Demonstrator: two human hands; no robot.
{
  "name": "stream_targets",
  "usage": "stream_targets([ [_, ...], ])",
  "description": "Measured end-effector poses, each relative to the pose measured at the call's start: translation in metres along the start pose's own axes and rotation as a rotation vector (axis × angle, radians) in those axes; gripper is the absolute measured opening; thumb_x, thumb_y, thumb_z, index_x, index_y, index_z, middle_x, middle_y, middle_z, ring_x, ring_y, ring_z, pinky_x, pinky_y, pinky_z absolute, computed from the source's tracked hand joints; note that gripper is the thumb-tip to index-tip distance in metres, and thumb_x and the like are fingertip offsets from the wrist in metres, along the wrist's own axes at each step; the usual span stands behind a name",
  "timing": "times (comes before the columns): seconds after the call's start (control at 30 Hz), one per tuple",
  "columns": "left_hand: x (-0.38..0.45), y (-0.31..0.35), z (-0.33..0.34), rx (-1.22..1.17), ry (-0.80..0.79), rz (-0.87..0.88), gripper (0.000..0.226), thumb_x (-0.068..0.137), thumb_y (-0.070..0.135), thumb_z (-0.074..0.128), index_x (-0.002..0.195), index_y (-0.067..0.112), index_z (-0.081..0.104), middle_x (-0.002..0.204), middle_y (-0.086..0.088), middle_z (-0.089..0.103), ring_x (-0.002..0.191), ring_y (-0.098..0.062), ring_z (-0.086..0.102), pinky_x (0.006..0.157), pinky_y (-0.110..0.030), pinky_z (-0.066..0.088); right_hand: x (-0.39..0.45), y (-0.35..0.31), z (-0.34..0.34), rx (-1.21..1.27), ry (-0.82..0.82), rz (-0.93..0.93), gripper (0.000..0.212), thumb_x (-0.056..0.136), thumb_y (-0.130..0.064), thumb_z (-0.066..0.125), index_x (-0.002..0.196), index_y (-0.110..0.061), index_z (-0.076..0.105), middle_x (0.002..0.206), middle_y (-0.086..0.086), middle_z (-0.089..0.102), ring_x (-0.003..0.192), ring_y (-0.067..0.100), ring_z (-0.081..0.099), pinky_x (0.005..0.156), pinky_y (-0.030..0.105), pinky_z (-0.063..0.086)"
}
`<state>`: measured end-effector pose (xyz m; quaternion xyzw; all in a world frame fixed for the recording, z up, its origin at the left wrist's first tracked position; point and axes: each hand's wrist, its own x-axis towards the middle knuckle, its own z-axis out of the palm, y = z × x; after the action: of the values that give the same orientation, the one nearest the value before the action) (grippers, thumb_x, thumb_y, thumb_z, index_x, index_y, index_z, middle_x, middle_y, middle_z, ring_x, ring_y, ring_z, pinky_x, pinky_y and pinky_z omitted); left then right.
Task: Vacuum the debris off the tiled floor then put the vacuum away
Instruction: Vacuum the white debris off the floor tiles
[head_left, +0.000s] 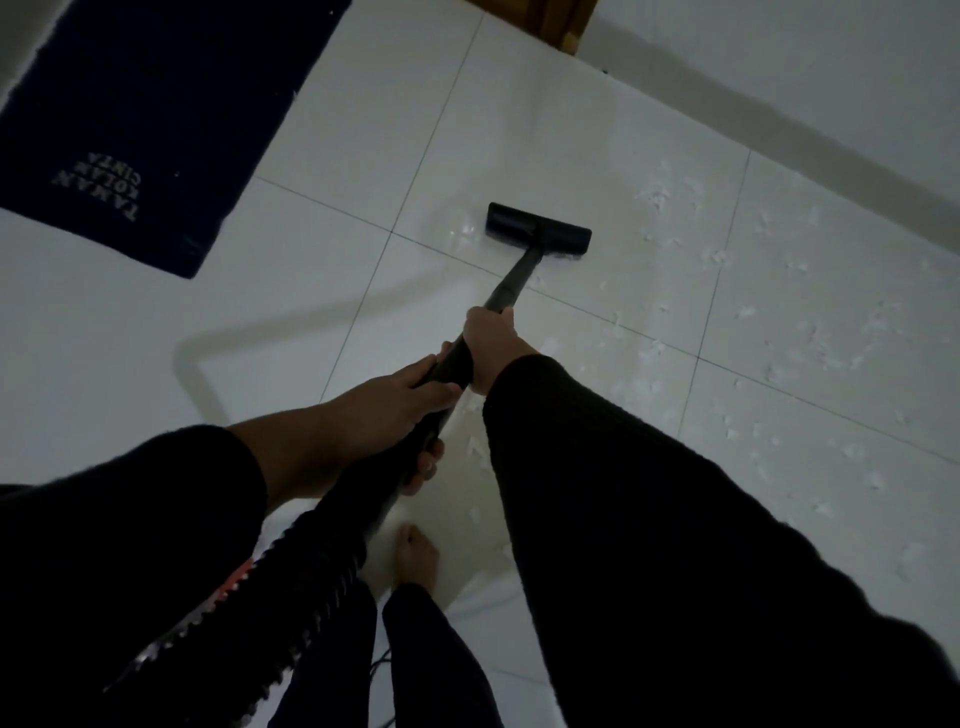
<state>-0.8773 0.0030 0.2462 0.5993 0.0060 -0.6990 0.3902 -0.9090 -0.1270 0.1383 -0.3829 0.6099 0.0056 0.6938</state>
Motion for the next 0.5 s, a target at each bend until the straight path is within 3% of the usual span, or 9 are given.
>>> stream_targets([
  [0.2, -0.024, 0.008, 0.009, 0.061, 0.018, -0.044, 0.030, 0.097, 0.027, 0.042, 0.127, 0.027, 0.039, 0.068, -0.012, 0.056, 0.043, -0.014, 0.060, 0.042, -0.021, 0.048, -0.012, -0.003, -0.004, -0.134, -0.082, 0.046, 0.051, 0.102, -0.012, 0.030, 0.151, -0.009, 0.015, 0.083, 0.001, 0.037, 0.067, 0.017, 0.049, 0.064, 0.033, 0.052],
  [0.27, -0.031, 0.012, 0.012, 0.110, -0.024, -0.047, 0.028, 0.097, 0.023, 0.042, 0.125, 0.025, 0.037, 0.071, -0.011, 0.055, 0.045, -0.012, 0.059, 0.044, -0.021, 0.049, -0.012, -0.003, -0.005, -0.098, -0.036, 0.097, 0.054, 0.101, -0.016, 0.035, 0.152, -0.013, 0.017, 0.097, 0.006, 0.047, 0.069, 0.018, 0.053, 0.054, 0.031, 0.050],
  [0.37, -0.035, 0.011, 0.014, 0.127, -0.066, -0.034, 0.031, 0.096, 0.022, 0.044, 0.127, 0.024, 0.038, 0.072, -0.010, 0.053, 0.050, -0.014, 0.056, 0.045, -0.022, 0.049, -0.012, -0.003, -0.009, 0.011, 0.027, 0.165, 0.060, 0.097, -0.021, 0.041, 0.152, -0.022, 0.019, 0.130, 0.015, 0.047, 0.077, 0.022, 0.057, 0.055, 0.035, 0.048],
  [0.43, -0.037, 0.007, 0.012, 0.122, -0.036, -0.022, 0.033, 0.096, 0.022, 0.045, 0.128, 0.021, 0.040, 0.071, -0.010, 0.052, 0.051, -0.015, 0.054, 0.043, -0.023, 0.047, -0.019, 0.000, -0.012, 0.088, 0.045, 0.166, 0.060, 0.094, -0.020, 0.043, 0.150, -0.020, 0.023, 0.130, 0.016, 0.046, 0.080, 0.023, 0.056, 0.058, 0.036, 0.049],
  [0.5, -0.040, 0.003, 0.009, 0.124, -0.045, -0.020, 0.032, 0.096, 0.021, 0.045, 0.128, 0.022, 0.042, 0.070, -0.010, 0.051, 0.049, -0.014, 0.053, 0.042, -0.023, 0.046, -0.033, 0.010, -0.014, 0.267, 0.001, 0.155, 0.044, 0.094, -0.016, 0.046, 0.136, -0.011, 0.035, 0.117, 0.015, 0.048, 0.079, 0.022, 0.056, 0.062, 0.034, 0.050],
])
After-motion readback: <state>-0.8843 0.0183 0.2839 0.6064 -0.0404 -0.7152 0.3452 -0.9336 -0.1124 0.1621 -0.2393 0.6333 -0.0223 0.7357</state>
